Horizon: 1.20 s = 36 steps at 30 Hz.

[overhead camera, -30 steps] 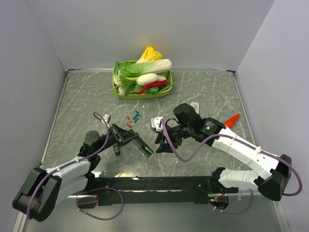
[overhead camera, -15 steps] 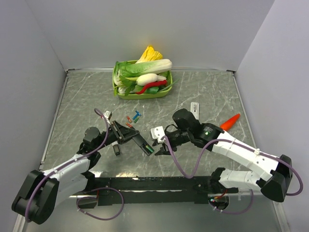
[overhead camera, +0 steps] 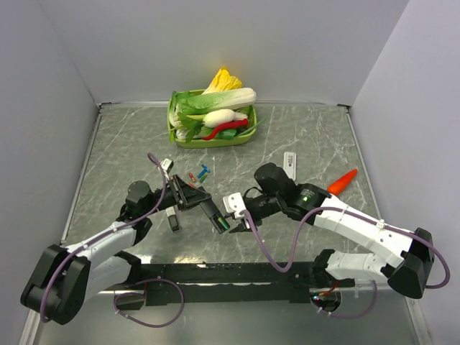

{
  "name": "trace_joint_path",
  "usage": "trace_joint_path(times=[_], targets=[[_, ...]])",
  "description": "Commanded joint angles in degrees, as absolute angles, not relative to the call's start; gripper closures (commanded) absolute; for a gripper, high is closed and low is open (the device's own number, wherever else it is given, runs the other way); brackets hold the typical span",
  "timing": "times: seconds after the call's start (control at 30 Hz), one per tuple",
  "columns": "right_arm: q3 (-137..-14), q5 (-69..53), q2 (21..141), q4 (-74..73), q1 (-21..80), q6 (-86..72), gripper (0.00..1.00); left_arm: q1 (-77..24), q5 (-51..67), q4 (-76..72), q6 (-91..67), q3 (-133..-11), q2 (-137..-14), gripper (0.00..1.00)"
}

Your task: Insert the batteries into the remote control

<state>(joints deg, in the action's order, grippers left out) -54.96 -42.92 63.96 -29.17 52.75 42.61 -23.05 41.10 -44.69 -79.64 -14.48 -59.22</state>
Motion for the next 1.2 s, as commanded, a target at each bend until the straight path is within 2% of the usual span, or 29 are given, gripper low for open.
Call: trace_joint_path(times=[0.0, 0.27, 1.17], targets=[[-57.0, -45.5, 64.3, -29.0, 53.9, 45.9, 0.46, -22.9, 47.2, -48.3, -78.7, -17.8, -61.1, 0.99], [-57.2, -45.9, 64.8, -28.7, 55.6, 47.0, 0.40, -22.9, 51.1, -46.7, -77.5, -20.0, -62.4, 0.99], [-58.6, -48.6, 67.4, -26.1, 57.9, 44.9, 0.42, -22.9, 53.2, -47.4, -77.9, -20.9, -63.2, 0.99]])
